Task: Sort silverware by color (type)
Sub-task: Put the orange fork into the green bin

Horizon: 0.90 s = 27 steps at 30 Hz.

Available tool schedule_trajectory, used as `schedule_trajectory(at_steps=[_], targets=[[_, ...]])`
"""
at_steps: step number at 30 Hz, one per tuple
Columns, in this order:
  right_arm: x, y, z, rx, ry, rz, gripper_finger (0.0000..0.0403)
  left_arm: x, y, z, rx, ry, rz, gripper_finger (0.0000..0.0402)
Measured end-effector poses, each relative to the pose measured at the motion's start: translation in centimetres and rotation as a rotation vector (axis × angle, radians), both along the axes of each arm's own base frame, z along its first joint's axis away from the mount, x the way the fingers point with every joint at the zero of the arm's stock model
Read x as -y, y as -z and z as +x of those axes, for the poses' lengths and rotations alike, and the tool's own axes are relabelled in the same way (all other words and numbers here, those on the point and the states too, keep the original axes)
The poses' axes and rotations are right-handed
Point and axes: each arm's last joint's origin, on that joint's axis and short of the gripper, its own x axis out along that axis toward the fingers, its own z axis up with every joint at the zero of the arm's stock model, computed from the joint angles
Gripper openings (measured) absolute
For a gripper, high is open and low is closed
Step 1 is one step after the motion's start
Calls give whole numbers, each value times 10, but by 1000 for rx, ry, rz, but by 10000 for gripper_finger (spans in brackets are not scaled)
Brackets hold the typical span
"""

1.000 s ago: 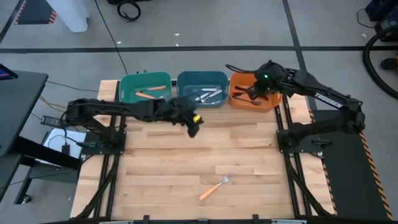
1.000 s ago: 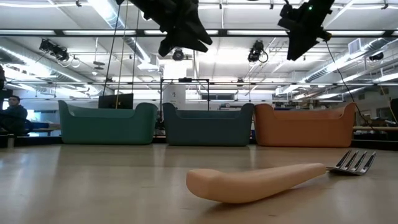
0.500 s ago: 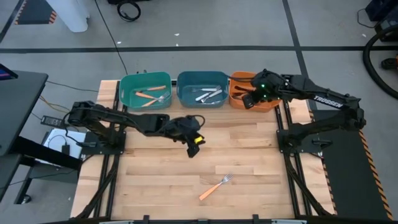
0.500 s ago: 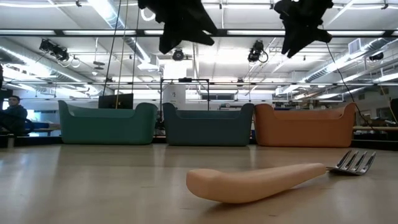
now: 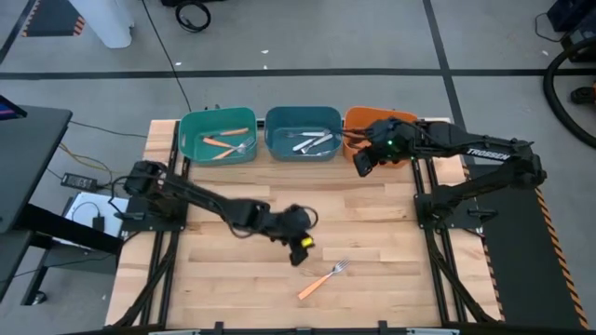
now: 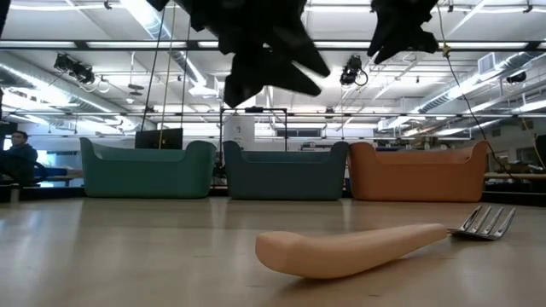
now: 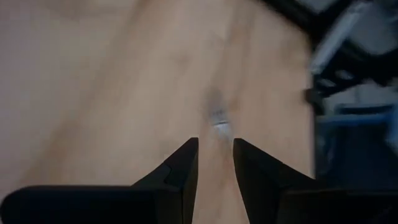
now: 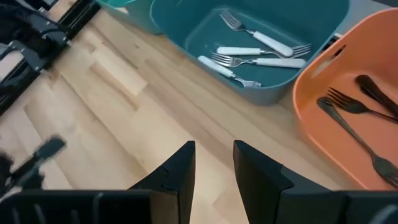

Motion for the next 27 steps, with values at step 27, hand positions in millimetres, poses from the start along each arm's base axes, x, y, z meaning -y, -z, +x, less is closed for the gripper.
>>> schedule_trajectory(at_steps=[27], targets=[[-36, 1, 10, 43, -237, 190, 116, 71, 58, 8, 0, 41, -180, 110]])
